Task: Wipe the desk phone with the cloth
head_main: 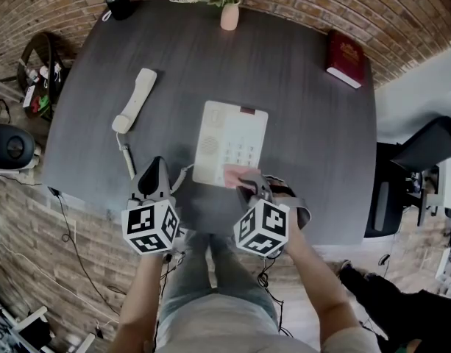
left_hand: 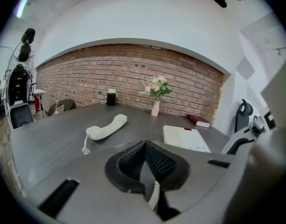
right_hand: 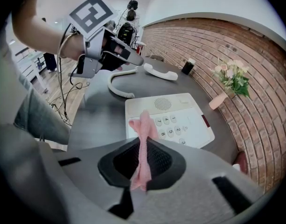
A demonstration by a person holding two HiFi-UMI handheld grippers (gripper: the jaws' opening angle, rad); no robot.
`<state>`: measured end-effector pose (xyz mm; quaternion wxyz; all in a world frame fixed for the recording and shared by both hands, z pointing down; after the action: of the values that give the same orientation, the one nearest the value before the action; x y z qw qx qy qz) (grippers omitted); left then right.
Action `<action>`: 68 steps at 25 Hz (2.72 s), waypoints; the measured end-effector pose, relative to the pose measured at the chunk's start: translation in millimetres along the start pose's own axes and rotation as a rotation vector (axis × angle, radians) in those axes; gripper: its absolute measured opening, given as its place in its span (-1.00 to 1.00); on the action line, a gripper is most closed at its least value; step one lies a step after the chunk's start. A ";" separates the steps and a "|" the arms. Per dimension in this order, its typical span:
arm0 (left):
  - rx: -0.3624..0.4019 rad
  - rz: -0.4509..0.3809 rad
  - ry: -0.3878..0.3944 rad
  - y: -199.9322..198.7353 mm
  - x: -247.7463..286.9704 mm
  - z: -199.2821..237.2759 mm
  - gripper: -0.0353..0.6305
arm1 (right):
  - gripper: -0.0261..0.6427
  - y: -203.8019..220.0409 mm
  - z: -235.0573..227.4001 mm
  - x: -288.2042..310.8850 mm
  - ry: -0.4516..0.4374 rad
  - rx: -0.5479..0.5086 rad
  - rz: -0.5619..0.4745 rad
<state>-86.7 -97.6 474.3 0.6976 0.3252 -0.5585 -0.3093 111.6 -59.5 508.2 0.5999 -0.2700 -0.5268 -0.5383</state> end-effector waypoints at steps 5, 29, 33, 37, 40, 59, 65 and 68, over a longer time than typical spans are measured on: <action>-0.001 0.002 0.001 5.7 -3.5 -0.3 -0.88 | -0.86 1.6 10.0 -0.8 -0.012 0.003 -0.001; 0.004 -0.013 0.010 7.2 -14.4 -13.2 -0.88 | -0.86 0.5 46.9 -27.0 -0.168 0.115 -0.101; 0.016 -0.043 0.011 -11.1 -20.9 -13.9 -0.88 | -0.86 -5.4 34.6 -45.4 -0.218 0.243 -0.212; 0.031 -0.091 0.021 -38.8 -31.7 -16.2 -0.88 | -0.86 -11.6 -0.5 -81.2 -0.109 0.416 -0.416; 0.039 -0.135 0.044 -63.4 -40.4 -22.3 -0.88 | -0.86 -8.9 -37.0 -114.0 0.096 0.553 -0.540; 0.131 -0.290 0.188 -158.8 -46.6 -63.8 -0.88 | -0.86 78.1 -117.6 -232.3 0.738 1.090 -0.925; 0.120 -0.270 0.210 -153.1 -41.3 -71.8 -0.88 | -0.86 86.4 -117.1 -232.7 0.745 1.114 -0.894; 0.122 -0.268 0.217 -151.8 -41.1 -75.2 -0.88 | -0.87 88.1 -117.4 -232.9 0.768 1.099 -0.849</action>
<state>-31.0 -147.5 316.9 0.6855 0.4698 -0.4493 -0.3279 265.0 -55.8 279.6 0.5307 0.4933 -0.5311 -0.4394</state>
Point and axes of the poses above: the fingertips, and each gripper's own axes: x forward along the fingers, z to its left, y out of its underside, the point moved 5 cm from there along -x, backward along the fingers, and after that the axes turned 10 degrees about z, right-handed, at the moved point
